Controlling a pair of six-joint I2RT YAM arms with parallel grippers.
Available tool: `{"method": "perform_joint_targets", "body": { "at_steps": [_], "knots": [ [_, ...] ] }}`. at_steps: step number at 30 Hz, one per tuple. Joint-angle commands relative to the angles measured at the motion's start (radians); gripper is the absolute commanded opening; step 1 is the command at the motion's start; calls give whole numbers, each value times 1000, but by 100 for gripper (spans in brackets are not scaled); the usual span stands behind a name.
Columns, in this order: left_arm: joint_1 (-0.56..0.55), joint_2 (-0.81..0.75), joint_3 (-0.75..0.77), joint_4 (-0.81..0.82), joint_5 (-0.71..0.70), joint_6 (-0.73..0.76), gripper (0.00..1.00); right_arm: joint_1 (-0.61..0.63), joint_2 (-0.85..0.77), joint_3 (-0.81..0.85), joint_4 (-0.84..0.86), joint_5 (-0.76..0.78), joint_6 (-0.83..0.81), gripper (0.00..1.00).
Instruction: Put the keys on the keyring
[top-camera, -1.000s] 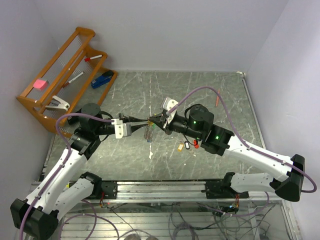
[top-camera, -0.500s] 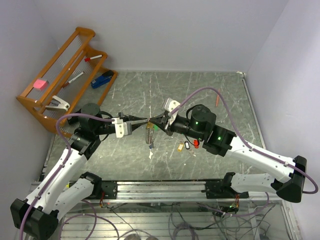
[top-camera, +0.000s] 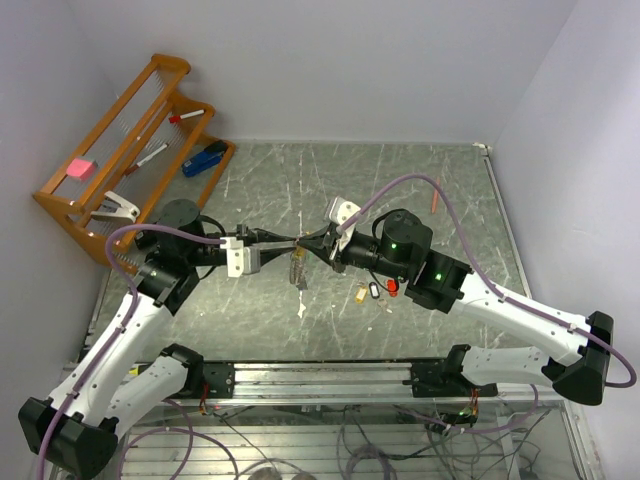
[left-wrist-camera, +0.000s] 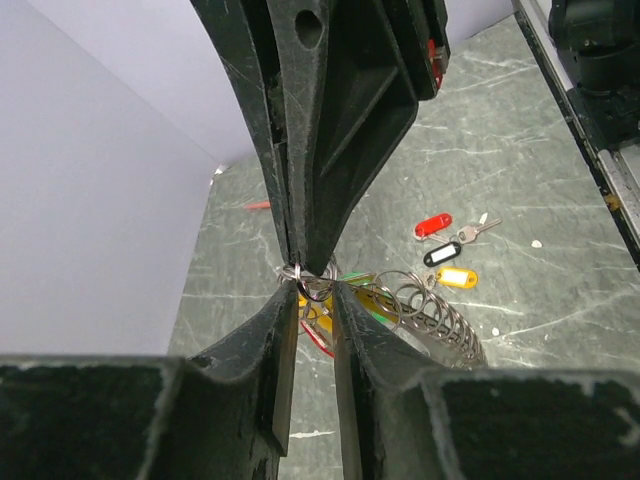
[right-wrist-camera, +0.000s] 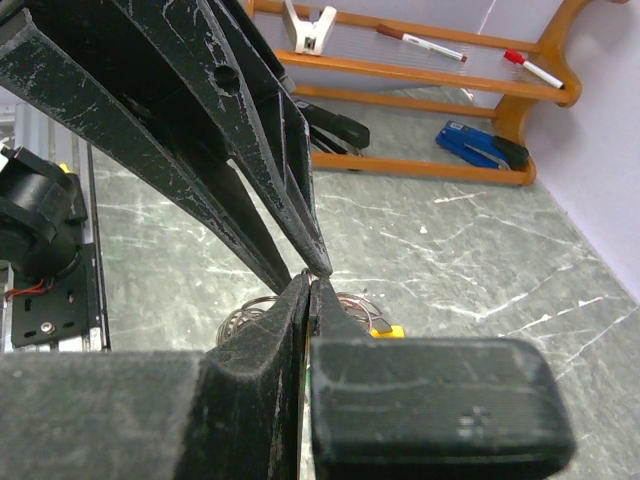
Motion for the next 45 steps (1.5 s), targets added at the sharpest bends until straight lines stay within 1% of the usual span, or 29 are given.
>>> {"method": "perform_joint_targets", "body": {
  "at_steps": [1, 6, 8, 10, 11, 18, 24, 25, 27, 28, 34, 37, 42, 45],
  "knots": [
    [3, 5, 34, -70, 55, 50, 30, -1, -7, 16, 61, 2, -1, 0],
    [3, 10, 29, -82, 48, 70, 26, -1, -7, 26, 59, -1, -4, 0],
    [3, 15, 31, -82, 44, 73, 20, 0, -8, 26, 58, -6, -3, 0],
    [3, 20, 35, -84, 46, 72, 9, -1, -10, 26, 56, -14, -7, 0],
    [3, 24, 38, -84, 46, 71, 7, -1, -11, 25, 55, -19, -8, 0],
    [3, 28, 44, -71, 53, 62, 7, 0, -17, 13, 56, -37, -5, 0],
    [3, 36, 58, -88, 74, 63, 7, -1, -27, 5, 57, -21, -19, 0],
    [3, 38, 59, -85, 80, 57, 8, -1, -27, 5, 57, -19, -21, 0],
    [3, 39, 61, -72, 86, 34, 14, -1, -27, 8, 57, -21, -21, 0],
    [3, 40, 61, -67, 91, 26, 15, -1, -24, 9, 57, -22, -20, 0],
    [3, 45, 61, -81, 102, 26, 21, -1, -28, 6, 61, -19, -20, 0],
    [3, 44, 61, -73, 104, 14, 22, -1, -28, 4, 66, -17, -20, 0],
    [3, 48, 58, -80, 117, 22, 18, -1, -24, 5, 85, -18, -19, 0],
    [3, 53, 57, -67, 127, 13, 10, 0, -20, 5, 87, -23, -14, 0]
  ]
}}
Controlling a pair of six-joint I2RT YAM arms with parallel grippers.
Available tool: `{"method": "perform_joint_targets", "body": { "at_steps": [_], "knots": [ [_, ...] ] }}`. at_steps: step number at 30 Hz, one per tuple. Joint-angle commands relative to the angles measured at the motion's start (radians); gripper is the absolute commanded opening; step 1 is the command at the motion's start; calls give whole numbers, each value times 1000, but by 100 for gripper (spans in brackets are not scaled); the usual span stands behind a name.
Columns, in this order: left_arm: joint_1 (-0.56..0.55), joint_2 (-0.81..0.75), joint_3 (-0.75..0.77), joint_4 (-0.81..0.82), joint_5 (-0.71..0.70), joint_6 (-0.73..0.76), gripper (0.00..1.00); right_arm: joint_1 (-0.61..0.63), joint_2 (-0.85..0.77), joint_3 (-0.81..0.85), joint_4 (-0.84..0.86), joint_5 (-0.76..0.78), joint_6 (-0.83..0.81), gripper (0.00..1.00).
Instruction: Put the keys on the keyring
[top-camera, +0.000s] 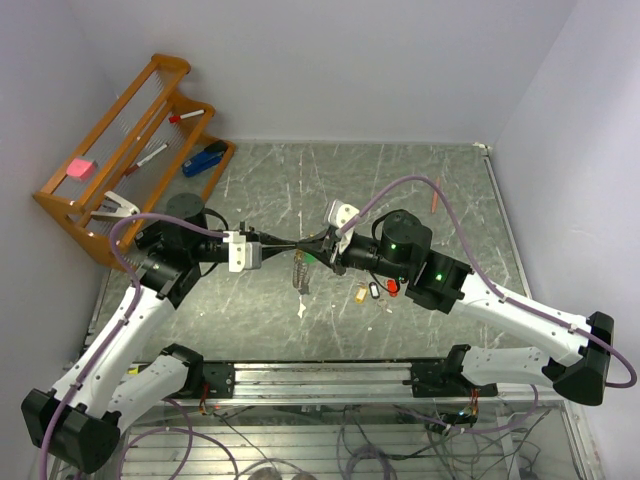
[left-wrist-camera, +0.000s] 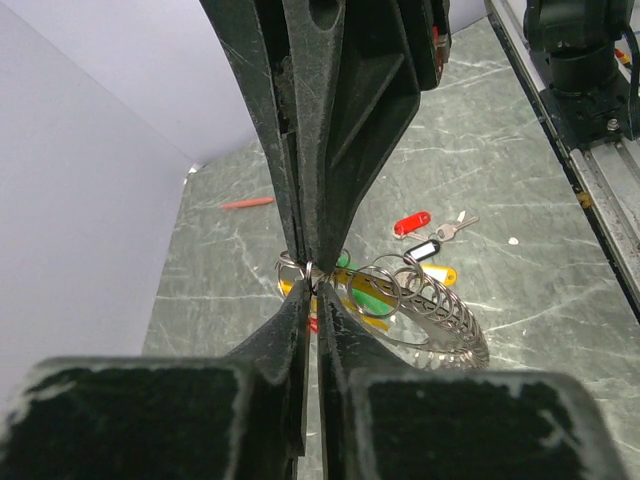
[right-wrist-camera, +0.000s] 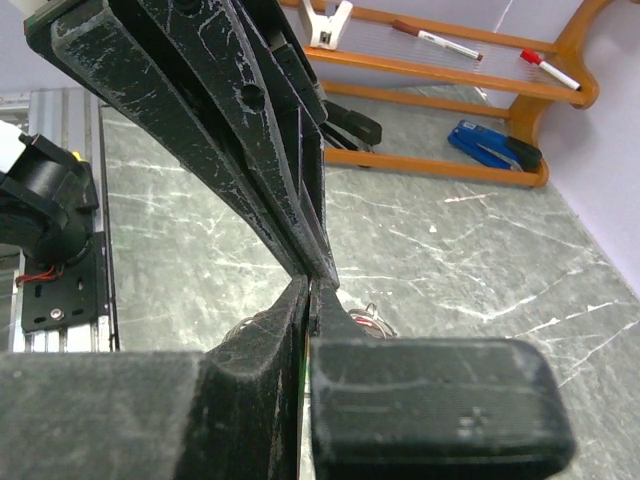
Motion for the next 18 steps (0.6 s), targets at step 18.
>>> {"method": "perform_joint_targets", "body": {
  "at_steps": [18],
  "knots": [
    [-4, 32, 99, -155, 27, 95, 7, -2, -32, 20, 58, 60, 26, 8]
  ]
}}
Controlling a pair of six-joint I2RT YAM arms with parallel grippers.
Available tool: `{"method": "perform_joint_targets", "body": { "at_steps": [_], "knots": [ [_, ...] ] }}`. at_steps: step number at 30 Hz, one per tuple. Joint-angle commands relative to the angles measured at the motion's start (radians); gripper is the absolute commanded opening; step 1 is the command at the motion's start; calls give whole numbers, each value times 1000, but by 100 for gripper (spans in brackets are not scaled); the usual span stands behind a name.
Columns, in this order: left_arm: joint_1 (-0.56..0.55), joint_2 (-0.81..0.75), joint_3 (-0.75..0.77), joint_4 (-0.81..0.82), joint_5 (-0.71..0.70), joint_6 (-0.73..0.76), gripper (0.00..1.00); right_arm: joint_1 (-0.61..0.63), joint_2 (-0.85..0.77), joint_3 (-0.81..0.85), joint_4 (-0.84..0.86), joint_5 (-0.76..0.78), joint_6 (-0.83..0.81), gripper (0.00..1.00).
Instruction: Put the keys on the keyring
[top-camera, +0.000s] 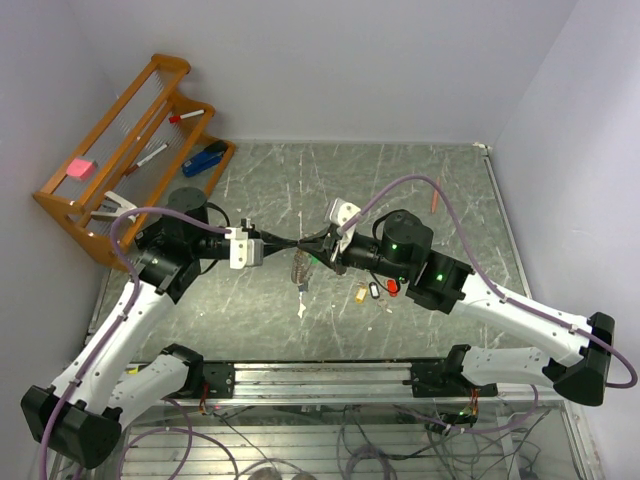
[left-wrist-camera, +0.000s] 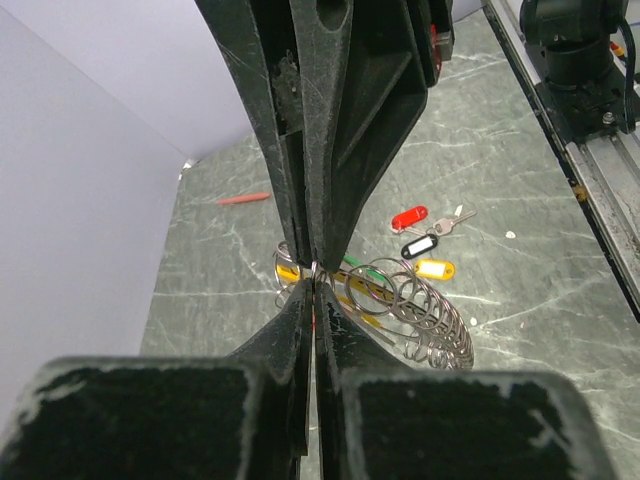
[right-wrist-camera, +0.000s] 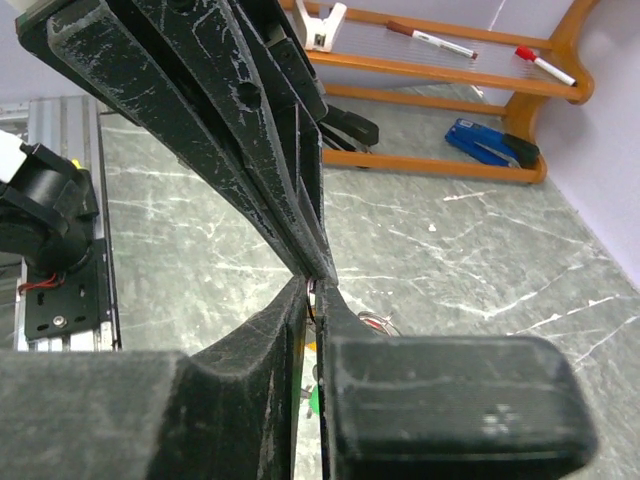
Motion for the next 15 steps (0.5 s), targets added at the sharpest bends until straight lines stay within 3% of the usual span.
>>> {"method": "perform_joint_targets", "body": {
  "at_steps": [1, 4, 6, 7, 11, 15],
  "knots": [
    [-5, 9, 54, -100, 23, 71, 7, -2, -29, 21, 53, 59, 11, 10],
    [-5, 11, 62, -131, 18, 112, 7, -2, -27, 30, 38, 80, 24, 17],
    [-5, 14, 68, -154, 17, 127, 7, -2, -29, 34, 29, 79, 21, 7],
    [-5, 15, 70, -165, 16, 137, 7, -1, -30, 36, 27, 80, 21, 7],
    [-5, 15, 71, -186, 11, 160, 7, -2, -43, 35, 32, 102, 33, 25],
    [-5, 20, 74, -190, 5, 164, 7, -2, -50, 50, -1, 115, 20, 29]
  ]
}}
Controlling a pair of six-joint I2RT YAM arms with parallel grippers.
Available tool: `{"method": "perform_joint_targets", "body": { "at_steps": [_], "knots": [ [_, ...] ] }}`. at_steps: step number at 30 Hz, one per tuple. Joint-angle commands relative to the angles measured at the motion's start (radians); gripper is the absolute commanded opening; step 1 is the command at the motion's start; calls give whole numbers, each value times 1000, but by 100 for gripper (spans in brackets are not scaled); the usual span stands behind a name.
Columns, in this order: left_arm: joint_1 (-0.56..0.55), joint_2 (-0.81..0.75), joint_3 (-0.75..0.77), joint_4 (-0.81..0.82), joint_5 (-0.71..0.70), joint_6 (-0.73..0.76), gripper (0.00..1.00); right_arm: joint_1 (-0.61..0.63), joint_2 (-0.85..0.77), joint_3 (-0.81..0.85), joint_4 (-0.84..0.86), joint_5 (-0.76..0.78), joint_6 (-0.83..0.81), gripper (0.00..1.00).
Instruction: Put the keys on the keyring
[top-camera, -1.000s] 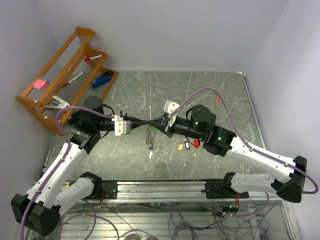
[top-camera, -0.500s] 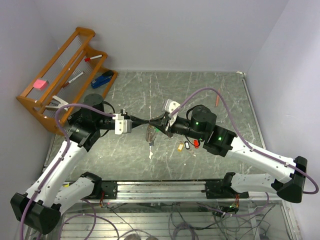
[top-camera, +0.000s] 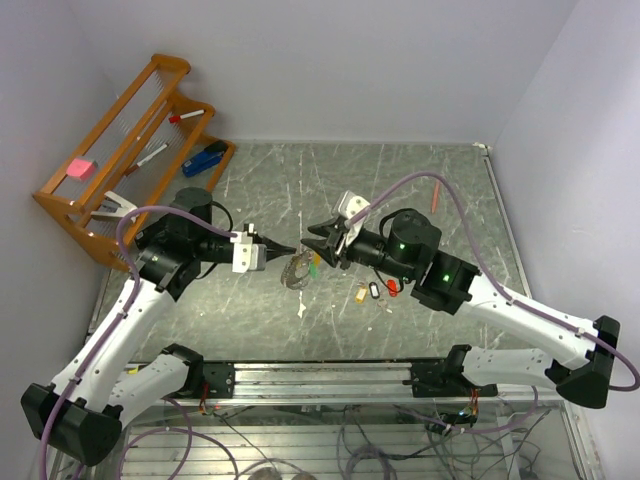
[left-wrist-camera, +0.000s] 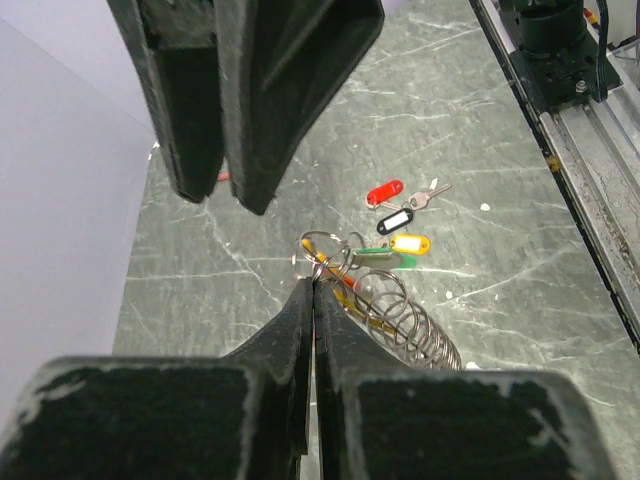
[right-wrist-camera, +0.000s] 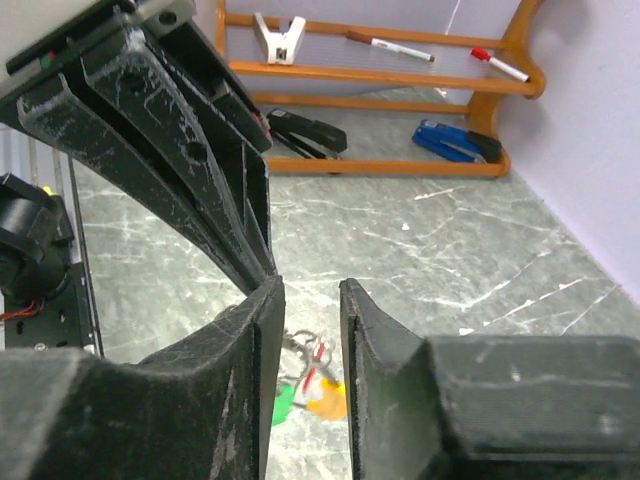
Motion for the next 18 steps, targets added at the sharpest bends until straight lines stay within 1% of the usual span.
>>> {"method": "perform_joint_targets", "body": {
  "at_steps": [1, 5, 8, 10, 13, 18],
  "knots": [
    [-4, 3, 41, -23, 13, 38, 7, -2, -28, 52, -17, 31, -12, 32],
    [-4, 15, 59, -88, 1, 93, 7, -2, -6, 107, -147, -23, -50, 36],
    [-4, 27, 74, -128, -15, 126, 7, -1, 48, 183, -292, -73, -50, 36],
    [-5, 31, 82, -147, -29, 149, 7, -2, 82, 219, -359, -105, -39, 33],
    [-5, 37, 92, -173, -39, 176, 7, -2, 111, 245, -404, -129, -30, 31],
    [-6, 40, 100, -214, -55, 218, 7, -2, 127, 265, -441, -130, -43, 30]
  ]
}}
